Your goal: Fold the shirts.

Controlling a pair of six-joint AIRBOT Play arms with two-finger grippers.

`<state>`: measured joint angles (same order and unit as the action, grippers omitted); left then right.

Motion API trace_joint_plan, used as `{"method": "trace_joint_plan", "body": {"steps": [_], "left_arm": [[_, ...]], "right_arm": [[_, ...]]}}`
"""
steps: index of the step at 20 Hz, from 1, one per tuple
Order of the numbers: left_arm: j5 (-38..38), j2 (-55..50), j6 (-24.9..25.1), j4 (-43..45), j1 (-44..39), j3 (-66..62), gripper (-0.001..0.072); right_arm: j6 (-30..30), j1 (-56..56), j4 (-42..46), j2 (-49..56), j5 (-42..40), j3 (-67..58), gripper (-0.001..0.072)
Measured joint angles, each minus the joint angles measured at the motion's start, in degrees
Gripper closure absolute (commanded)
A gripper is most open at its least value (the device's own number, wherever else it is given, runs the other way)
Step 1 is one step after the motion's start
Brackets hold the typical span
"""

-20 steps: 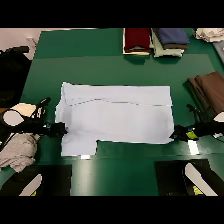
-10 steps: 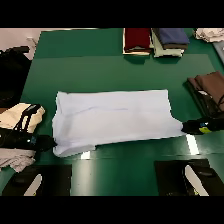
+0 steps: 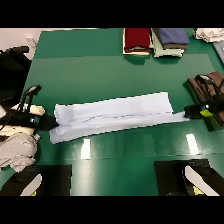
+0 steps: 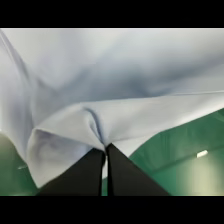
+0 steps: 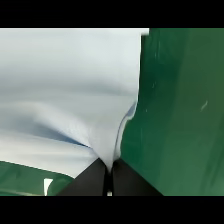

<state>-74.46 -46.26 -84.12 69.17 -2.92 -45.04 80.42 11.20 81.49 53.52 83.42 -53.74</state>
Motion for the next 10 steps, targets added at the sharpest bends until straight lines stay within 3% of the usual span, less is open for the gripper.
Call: {"method": "trace_joint_plan", "body": {"steps": [6,7,8,9,10], "left_arm": [[9.6,-18.5,3.5,0.8,0.0,-7.3,0.068],[10.5,-20.2,3.6,0.9,0.0,-8.0,0.0602],[11.1,-21.3,3.8,0.9,0.0,-8.5,0.0288],[11.5,-22.2,3.9,1.3,0.0,-9.1,0.0192],[11.6,-22.8,3.8,1.3,0.1,-9.7,0.0227]], "right_arm": [[0.1,-2.1,-2.5,18.0,-4.1,-12.2,0.0691],[0.1,-2.9,-2.8,20.5,-4.9,-14.0,0.0678],[0.1,-3.6,-3.1,22.6,-5.4,-15.8,0.0569],[0.1,-4.2,-3.1,24.4,-5.8,-17.4,0.0458],[0.1,-4.5,-3.2,26.1,-6.0,-19.3,0.0388]]}}
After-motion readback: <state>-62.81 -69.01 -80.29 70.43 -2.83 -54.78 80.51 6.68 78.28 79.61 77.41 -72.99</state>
